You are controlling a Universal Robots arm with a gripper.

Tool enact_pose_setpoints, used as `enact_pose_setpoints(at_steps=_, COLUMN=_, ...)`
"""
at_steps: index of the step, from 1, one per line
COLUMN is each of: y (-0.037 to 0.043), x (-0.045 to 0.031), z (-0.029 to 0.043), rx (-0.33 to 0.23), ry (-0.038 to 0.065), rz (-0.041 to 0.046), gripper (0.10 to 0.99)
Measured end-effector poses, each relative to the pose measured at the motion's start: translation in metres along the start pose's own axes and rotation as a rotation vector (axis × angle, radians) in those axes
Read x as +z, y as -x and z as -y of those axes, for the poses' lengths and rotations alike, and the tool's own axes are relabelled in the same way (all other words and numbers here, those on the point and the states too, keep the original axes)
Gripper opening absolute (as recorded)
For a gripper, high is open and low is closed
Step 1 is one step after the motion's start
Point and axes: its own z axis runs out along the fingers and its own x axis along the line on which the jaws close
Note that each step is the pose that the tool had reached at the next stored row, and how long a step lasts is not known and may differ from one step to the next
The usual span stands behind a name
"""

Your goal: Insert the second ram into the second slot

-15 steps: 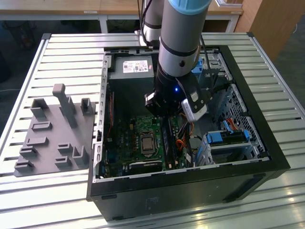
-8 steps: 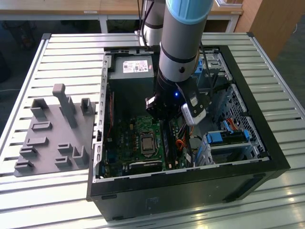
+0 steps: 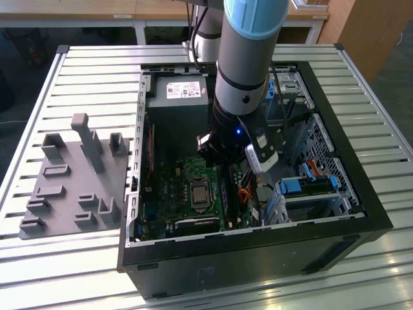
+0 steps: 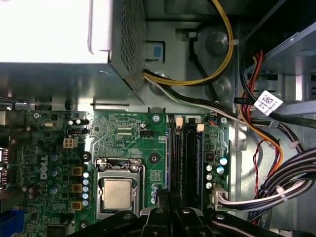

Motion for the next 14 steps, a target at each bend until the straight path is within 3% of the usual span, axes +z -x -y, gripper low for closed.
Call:
enact_pose_setpoints(at_steps=7, y=0.0, x=0.0013, z=0.0045, rx=0.0, ry=0.0, rz=0.0001, gripper=0.129)
enact_pose_setpoints(at_steps=14, y=0.0006, x=0.0033, z=0.0047, rx=0.003, ry=0.0, rz=0.0001, gripper=0.129)
